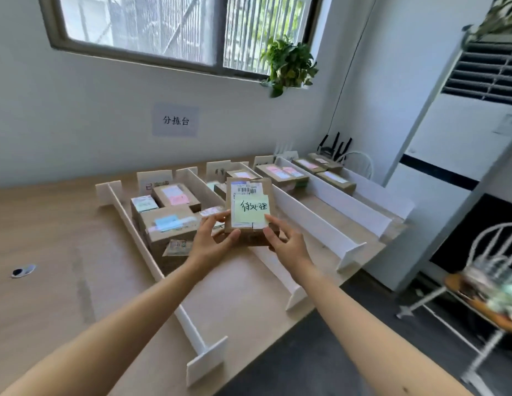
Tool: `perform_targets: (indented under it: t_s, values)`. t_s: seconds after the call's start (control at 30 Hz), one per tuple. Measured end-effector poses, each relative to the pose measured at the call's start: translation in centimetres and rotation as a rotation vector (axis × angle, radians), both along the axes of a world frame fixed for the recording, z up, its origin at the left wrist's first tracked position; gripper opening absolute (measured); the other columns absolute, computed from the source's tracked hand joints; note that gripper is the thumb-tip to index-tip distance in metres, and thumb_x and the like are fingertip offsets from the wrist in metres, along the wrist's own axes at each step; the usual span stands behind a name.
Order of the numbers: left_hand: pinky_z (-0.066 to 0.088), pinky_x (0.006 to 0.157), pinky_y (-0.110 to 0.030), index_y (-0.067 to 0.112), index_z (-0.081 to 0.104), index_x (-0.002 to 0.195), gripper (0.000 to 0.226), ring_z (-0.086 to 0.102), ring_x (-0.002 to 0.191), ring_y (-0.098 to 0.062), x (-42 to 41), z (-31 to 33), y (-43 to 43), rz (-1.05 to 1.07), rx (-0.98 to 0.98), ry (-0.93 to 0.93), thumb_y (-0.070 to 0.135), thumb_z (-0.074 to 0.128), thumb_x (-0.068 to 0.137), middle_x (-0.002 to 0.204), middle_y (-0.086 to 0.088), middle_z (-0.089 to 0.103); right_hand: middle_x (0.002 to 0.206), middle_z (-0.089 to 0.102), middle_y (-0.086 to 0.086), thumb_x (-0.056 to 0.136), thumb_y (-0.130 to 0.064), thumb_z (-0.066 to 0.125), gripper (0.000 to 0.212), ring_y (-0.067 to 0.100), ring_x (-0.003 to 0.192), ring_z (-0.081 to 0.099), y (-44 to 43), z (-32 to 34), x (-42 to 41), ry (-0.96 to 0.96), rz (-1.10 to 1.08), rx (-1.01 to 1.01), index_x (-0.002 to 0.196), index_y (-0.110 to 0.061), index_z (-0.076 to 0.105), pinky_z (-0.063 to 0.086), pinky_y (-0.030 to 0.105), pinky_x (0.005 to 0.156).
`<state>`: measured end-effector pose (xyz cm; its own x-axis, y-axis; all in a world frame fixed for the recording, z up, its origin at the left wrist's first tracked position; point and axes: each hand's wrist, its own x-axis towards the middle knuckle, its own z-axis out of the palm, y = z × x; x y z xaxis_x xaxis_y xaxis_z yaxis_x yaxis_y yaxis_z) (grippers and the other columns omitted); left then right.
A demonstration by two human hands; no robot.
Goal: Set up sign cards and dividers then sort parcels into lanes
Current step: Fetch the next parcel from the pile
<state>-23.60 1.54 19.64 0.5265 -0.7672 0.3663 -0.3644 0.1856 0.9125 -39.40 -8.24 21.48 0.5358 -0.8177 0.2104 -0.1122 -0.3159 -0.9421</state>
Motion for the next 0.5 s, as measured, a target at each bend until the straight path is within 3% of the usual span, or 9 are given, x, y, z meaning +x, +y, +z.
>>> perform_targets:
  t_s: [0.07, 0.13, 0.23, 0.3, 0.4, 0.5]
  values:
    - [0.049, 0.092, -0.019, 0.026, 0.054, 0.119, 0.044, 0.054, 0.112, -0.010, -2.6, 0.1, -1.9, -0.028, 0.012, 0.012, 0.031, 0.074, 0.080, 0.126, 0.000, 0.047, 0.119, 0.057, -0.015, 0.095, -0.022, 0.058, 0.026, 0.014, 0.118, 0.054, -1.8, -0.1, -2.9, -0.023, -0.008, 0.030, 0.116, -0.038, 0.061, 0.046, 0.043, 0.103]
    - [0.048, 0.082, -0.008, 0.017, 0.054, 0.121, 0.041, 0.053, 0.107, -0.008, -5.2, 0.6, -3.5, -0.048, 0.020, 0.040, 0.016, 0.071, 0.083, 0.124, -0.001, 0.045, 0.121, 0.056, -0.015, 0.096, -0.023, 0.057, 0.026, 0.016, 0.120, 0.053, -3.3, -0.3, -5.3, -0.040, -0.031, 0.068, 0.110, -0.044, 0.061, 0.047, 0.042, 0.103]
    - [0.049, 0.098, -0.030, 0.030, 0.054, 0.112, 0.037, 0.052, 0.117, -0.017, -7.8, 0.8, -6.0, -0.096, 0.012, 0.056, 0.023, 0.071, 0.080, 0.125, 0.000, 0.044, 0.116, 0.056, -0.022, 0.095, -0.024, 0.058, 0.027, 0.016, 0.121, 0.052, -5.3, -0.4, -7.9, -0.058, -0.068, 0.089, 0.106, -0.048, 0.061, 0.048, 0.042, 0.102]
    - [0.047, 0.101, -0.041, 0.032, 0.054, 0.113, 0.040, 0.053, 0.119, -0.021, -8.9, 0.8, -7.7, -0.128, 0.033, 0.061, 0.030, 0.072, 0.078, 0.127, 0.002, 0.044, 0.112, 0.054, -0.029, 0.095, -0.024, 0.058, 0.026, 0.014, 0.120, 0.051, -6.9, -0.6, -9.4, -0.068, -0.076, 0.087, 0.107, -0.048, 0.060, 0.047, 0.043, 0.103]
    - [0.047, 0.100, -0.045, 0.029, 0.053, 0.119, 0.047, 0.052, 0.120, -0.023, -10.4, 0.6, -10.2, -0.139, 0.062, 0.079, 0.032, 0.073, 0.076, 0.128, 0.004, 0.045, 0.113, 0.055, -0.027, 0.095, -0.025, 0.059, 0.026, 0.016, 0.122, 0.052, -9.2, -0.9, -11.1, -0.084, -0.100, 0.103, 0.107, -0.047, 0.061, 0.047, 0.045, 0.103]
    - [0.048, 0.099, -0.039, 0.031, 0.052, 0.117, 0.044, 0.050, 0.118, -0.019, -11.7, 0.0, -13.4, -0.169, 0.072, 0.100, 0.026, 0.073, 0.079, 0.128, 0.003, 0.044, 0.113, 0.056, -0.027, 0.093, -0.026, 0.061, 0.026, 0.018, 0.121, 0.053, -11.8, -1.3, -12.5, -0.076, -0.137, 0.110, 0.105, -0.049, 0.062, 0.048, 0.045, 0.101]
